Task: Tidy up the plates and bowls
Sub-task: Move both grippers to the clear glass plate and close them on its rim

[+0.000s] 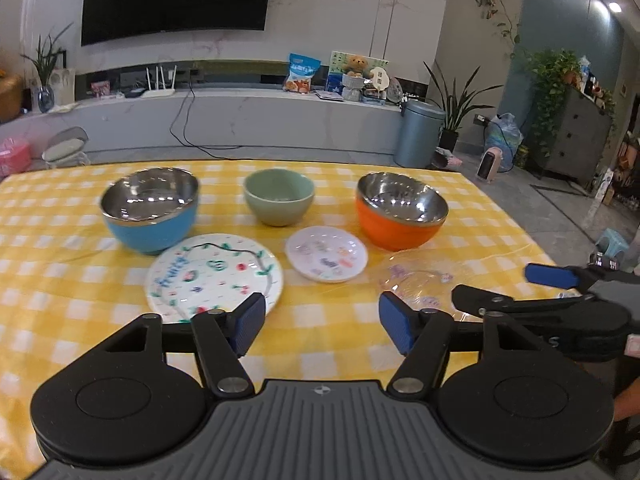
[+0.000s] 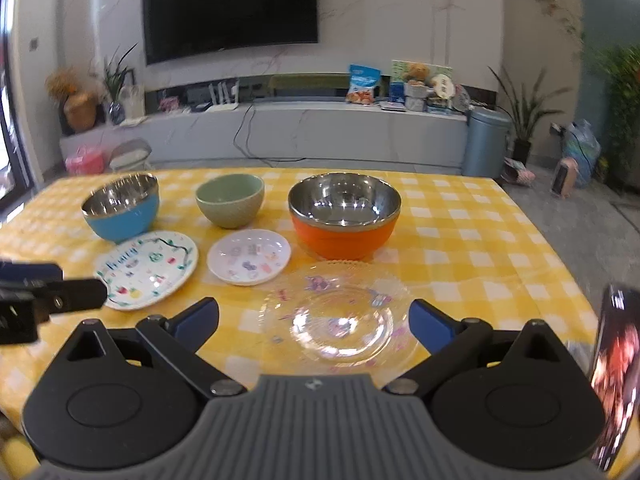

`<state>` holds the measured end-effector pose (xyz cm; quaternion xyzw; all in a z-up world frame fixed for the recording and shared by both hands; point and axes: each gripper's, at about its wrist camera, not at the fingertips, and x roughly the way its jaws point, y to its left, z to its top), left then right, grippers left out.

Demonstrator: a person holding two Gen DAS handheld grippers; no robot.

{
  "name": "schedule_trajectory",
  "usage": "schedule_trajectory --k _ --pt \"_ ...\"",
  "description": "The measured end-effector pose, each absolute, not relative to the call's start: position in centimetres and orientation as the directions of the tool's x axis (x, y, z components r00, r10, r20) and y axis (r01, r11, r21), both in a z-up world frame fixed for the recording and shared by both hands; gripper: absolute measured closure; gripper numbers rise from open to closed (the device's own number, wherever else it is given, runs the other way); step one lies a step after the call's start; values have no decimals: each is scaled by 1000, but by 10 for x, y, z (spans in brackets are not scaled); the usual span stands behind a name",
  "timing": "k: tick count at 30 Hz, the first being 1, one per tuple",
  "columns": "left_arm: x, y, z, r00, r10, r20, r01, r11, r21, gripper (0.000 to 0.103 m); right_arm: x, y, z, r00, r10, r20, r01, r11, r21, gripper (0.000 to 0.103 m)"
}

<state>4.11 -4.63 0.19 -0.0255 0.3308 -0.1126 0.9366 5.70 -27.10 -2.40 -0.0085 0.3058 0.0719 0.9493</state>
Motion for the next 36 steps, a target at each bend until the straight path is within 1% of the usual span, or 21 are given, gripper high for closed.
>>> schedule_trajectory --k 1,5,7,11,13,16,18,21,23,26,30,35,36 --pt "46 -49 0 747 -235 -621 196 972 -132 30 62 -276 -27 800 139 -584 -148 988 33 13" --pt "68 -59 -14 700 -292 -652 205 956 -208 35 83 -296 -38 787 153 -598 -125 988 89 16" --pt "77 -62 -20 686 -309 -658 203 951 -235 38 93 -302 -44 779 150 -609 -113 989 98 24" --pt "93 -72 -33 671 -347 -654 197 935 -295 38 113 -312 -57 755 151 -638 -95 988 121 26" --pt "101 -75 -40 663 -359 -657 180 928 -325 38 122 -315 -62 745 148 -650 -89 988 124 31" --pt "109 -78 -49 653 -376 -657 153 916 -372 38 134 -321 -69 732 148 -664 -69 987 144 33" --pt "114 -81 -56 650 -382 -657 145 911 -387 38 138 -325 -72 726 144 -672 -58 987 149 33" --pt "118 -85 -64 643 -395 -657 137 902 -408 38 140 -333 -76 719 140 -681 -36 986 165 38" --pt "121 -86 -69 633 -403 -662 132 898 -420 38 141 -338 -80 712 133 -689 -14 984 176 39" --pt "125 -87 -77 622 -409 -668 124 894 -431 38 144 -345 -85 705 131 -697 16 980 200 43" --pt "129 -88 -84 609 -416 -675 115 889 -444 46 150 -347 -92 690 152 -707 26 972 234 54" --pt "130 -89 -87 610 -424 -669 124 885 -448 54 153 -351 -95 700 149 -698 40 968 248 61" --pt "130 -90 -87 612 -424 -668 125 885 -448 56 153 -352 -96 702 149 -697 44 967 251 66"
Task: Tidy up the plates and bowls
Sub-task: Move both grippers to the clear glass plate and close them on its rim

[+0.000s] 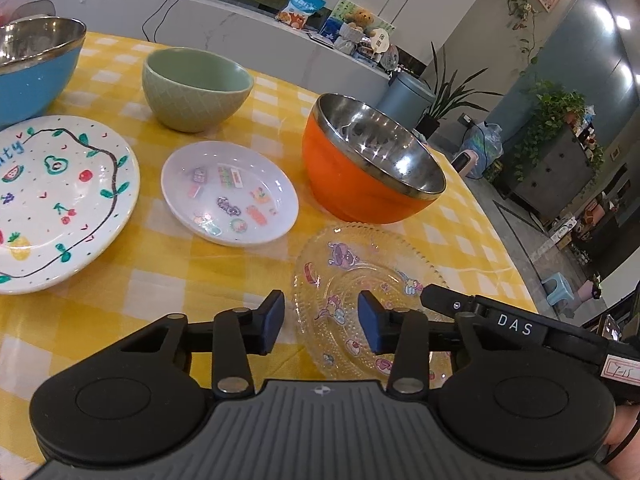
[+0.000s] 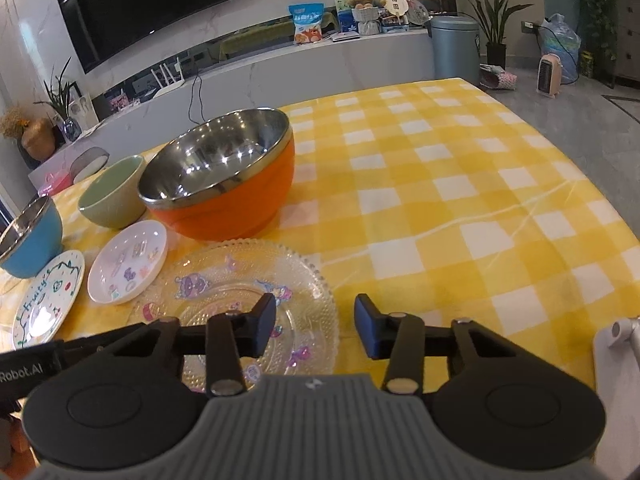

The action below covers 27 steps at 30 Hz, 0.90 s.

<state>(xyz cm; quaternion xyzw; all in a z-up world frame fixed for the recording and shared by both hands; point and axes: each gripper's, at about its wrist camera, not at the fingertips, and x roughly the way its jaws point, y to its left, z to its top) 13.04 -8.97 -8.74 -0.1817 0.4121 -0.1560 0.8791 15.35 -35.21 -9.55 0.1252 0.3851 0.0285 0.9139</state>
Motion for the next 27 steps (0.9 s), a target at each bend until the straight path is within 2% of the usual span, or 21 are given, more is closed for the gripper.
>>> schedule_trajectory --k 6,11,13,16,27 --pt "130 -91 -90 616 -423 -664 127 886 -446 69 152 -357 -97 702 159 -694 58 959 279 85" --pt "131 -91 -90 620 -410 -669 118 892 -437 77 150 -359 -98 705 163 -690 74 951 300 86" --pt "131 -90 -90 620 -401 -674 112 896 -430 85 150 -361 -98 707 166 -687 82 946 313 87" --pt "132 -88 -90 616 -400 -679 104 895 -433 88 150 -360 -99 709 161 -686 90 945 314 88" --pt "123 -71 -85 629 -382 -677 85 899 -429 89 143 -353 -92 704 189 -684 73 940 335 93"
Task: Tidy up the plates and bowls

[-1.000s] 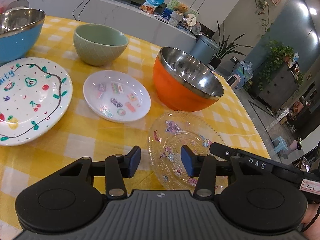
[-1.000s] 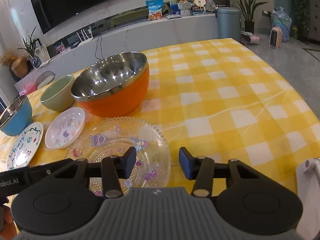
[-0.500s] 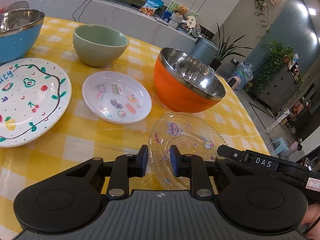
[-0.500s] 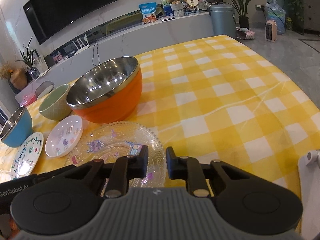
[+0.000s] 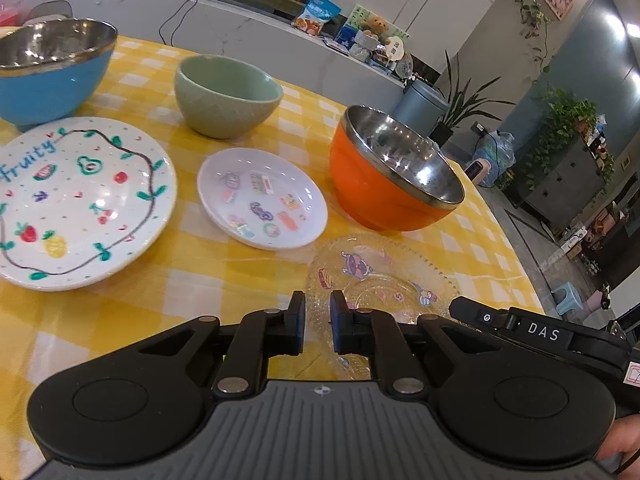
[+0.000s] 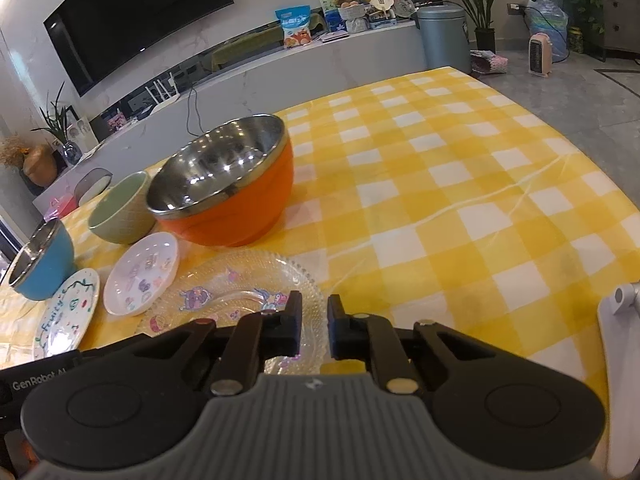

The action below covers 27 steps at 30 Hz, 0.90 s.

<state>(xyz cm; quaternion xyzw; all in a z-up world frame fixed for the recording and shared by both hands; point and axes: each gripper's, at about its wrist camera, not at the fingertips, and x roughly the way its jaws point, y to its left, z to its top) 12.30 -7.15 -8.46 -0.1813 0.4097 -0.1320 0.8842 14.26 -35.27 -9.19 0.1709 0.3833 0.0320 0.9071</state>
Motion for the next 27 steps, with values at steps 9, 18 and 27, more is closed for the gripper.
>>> schedule_trajectory --k 9,18,27 --pt "99 -47 -66 650 -348 -676 64 911 -407 90 119 -333 -82 694 262 -671 32 920 391 93" --pt "64 -7 -43 675 -299 -675 25 923 -384 90 91 -299 -73 658 356 -663 -22 890 456 93" --pt "36 45 -36 682 -213 -700 -73 932 -355 90 69 -242 -71 611 430 -665 -90 872 481 93"
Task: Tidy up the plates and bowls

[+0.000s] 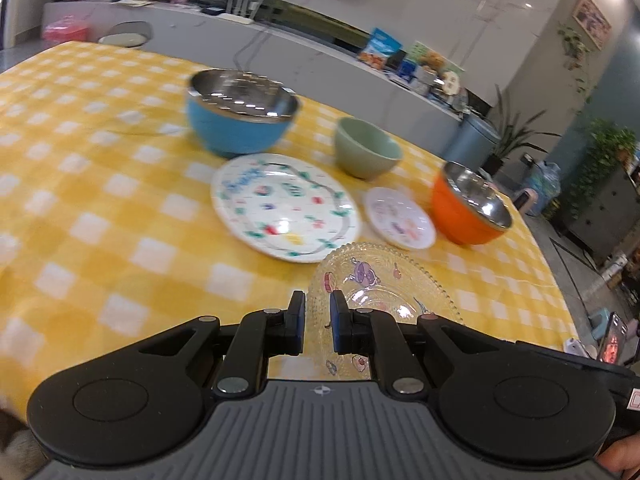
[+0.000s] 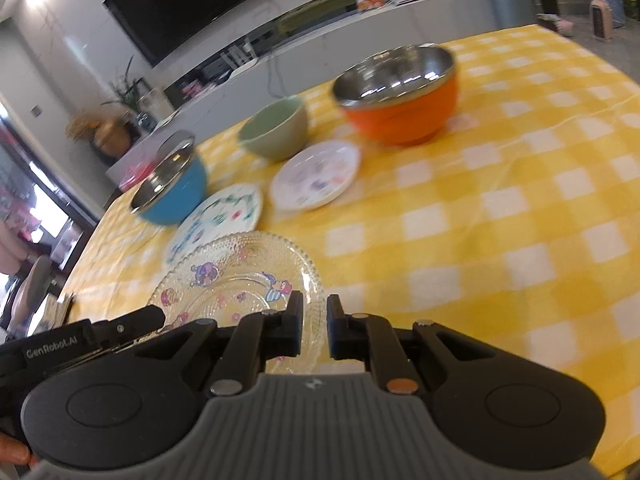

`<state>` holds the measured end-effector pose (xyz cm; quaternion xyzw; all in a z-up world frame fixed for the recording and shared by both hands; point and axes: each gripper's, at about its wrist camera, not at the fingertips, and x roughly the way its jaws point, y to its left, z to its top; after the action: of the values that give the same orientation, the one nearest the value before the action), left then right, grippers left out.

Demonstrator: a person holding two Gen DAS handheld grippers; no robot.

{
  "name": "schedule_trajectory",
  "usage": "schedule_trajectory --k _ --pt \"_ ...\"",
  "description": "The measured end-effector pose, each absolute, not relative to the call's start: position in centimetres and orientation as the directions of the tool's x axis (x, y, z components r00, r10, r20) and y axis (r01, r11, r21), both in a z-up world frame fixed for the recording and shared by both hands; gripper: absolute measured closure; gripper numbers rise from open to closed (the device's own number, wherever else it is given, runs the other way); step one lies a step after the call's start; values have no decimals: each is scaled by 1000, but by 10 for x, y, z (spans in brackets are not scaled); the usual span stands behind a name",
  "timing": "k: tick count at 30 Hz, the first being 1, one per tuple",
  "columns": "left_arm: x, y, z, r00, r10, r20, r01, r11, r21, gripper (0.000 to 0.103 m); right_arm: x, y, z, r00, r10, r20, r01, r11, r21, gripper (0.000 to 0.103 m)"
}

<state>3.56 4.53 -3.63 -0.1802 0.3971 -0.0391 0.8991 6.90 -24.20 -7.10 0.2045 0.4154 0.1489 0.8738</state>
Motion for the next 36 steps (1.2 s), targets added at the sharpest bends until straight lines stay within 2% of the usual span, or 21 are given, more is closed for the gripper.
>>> schedule_trajectory --k 11,18,28,36 --pt "25 93 -43 672 -118 -731 -205 919 -336 90 63 -184 -83 554 476 -683 -148 864 481 93" --pt "27 111 -61 647 -99 -756 -269 898 -349 89 65 -168 -92 539 480 -692 -164 866 473 94" --pt "30 123 -70 661 -96 -744 -305 871 -384 87 71 -156 -94 556 477 -681 -196 871 450 94" --pt "30 121 -70 648 -74 -758 -305 887 -347 84 72 -147 -92 549 466 -694 -227 882 413 94"
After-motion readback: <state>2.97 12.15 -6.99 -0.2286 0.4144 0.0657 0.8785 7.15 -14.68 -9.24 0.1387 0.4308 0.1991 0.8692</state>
